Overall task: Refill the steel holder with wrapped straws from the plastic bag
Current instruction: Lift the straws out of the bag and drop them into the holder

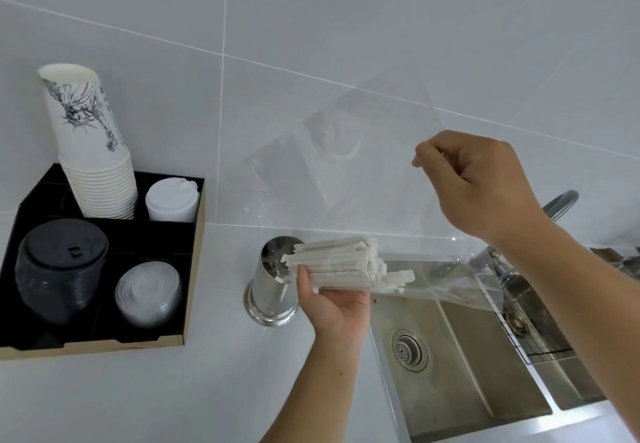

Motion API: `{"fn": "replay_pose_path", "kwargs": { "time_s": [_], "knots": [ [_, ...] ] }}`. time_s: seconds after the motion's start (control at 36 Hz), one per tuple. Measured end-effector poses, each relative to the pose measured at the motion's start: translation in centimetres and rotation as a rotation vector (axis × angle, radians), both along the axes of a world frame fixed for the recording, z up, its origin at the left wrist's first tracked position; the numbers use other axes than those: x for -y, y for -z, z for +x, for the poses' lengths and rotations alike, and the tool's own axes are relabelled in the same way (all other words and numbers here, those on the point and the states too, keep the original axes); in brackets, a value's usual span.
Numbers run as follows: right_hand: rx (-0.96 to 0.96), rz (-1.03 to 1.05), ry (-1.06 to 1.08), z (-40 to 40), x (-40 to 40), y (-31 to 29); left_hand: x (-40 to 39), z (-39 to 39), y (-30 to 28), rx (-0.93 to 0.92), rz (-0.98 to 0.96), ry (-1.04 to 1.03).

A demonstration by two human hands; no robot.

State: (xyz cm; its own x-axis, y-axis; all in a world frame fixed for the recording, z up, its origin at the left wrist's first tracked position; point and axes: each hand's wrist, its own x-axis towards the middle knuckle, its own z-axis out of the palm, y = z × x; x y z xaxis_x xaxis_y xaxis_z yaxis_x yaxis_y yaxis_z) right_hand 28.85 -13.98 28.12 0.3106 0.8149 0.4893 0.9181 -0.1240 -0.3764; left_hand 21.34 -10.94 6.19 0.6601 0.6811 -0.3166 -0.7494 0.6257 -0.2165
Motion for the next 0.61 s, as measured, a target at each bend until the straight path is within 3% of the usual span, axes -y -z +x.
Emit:
{"fn": "replay_pose_path", "kwargs": {
  "time_s": [0.61],
  "knots": [
    [0.178,-0.128,-0.089,-1.1,-6.9,-3.7,-1.0,-1.2,-0.3,0.058,-0.192,0.011]
  ]
}}
